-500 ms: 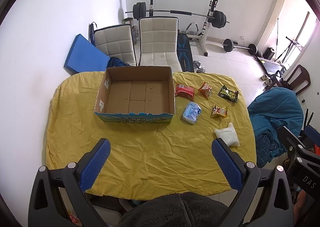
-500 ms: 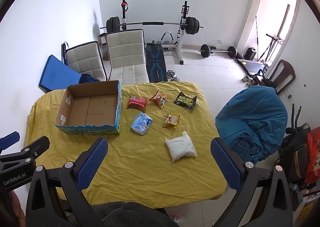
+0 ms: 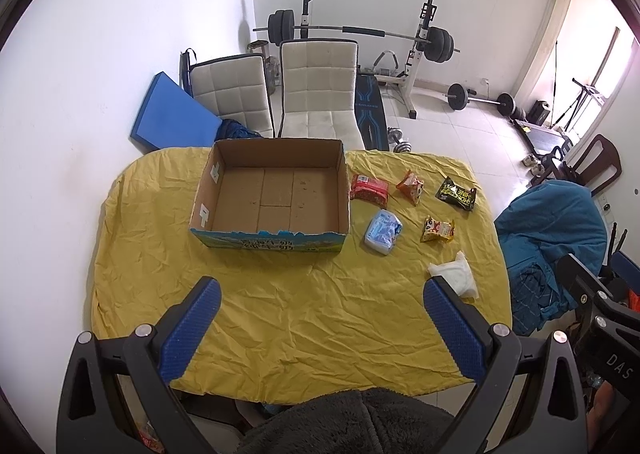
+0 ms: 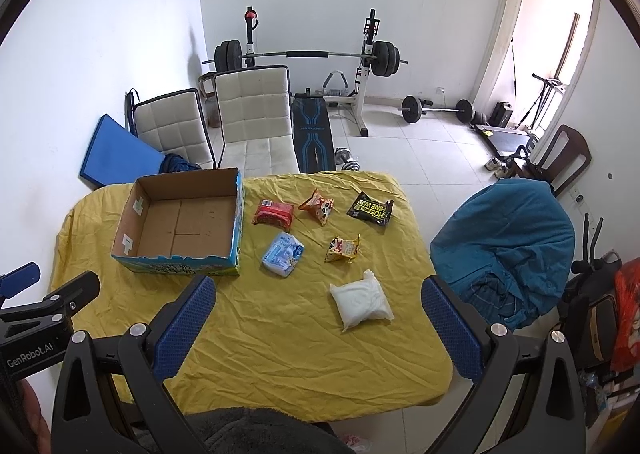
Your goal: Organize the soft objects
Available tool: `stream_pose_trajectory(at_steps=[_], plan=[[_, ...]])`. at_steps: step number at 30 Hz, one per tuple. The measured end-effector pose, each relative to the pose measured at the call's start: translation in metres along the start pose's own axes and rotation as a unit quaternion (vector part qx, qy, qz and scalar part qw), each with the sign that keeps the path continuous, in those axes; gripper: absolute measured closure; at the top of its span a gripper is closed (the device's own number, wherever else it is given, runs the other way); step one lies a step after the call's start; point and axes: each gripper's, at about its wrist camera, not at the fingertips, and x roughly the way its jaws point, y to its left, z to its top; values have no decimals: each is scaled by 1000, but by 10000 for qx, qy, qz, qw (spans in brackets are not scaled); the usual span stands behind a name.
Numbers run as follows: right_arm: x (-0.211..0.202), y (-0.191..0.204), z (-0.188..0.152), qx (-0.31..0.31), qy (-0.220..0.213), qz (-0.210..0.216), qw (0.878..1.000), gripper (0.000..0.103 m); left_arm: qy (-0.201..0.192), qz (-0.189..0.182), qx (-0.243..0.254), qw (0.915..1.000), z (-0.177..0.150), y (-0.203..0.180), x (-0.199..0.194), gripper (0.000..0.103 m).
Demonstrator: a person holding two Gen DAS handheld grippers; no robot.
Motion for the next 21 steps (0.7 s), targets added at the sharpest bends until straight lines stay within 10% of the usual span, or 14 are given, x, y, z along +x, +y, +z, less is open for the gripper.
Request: stream_pose_trajectory(at_steps=[21], plan=[[-3, 4, 2, -27, -50, 11, 10000, 0, -55, -9, -37, 10000, 7, 7, -10, 0]])
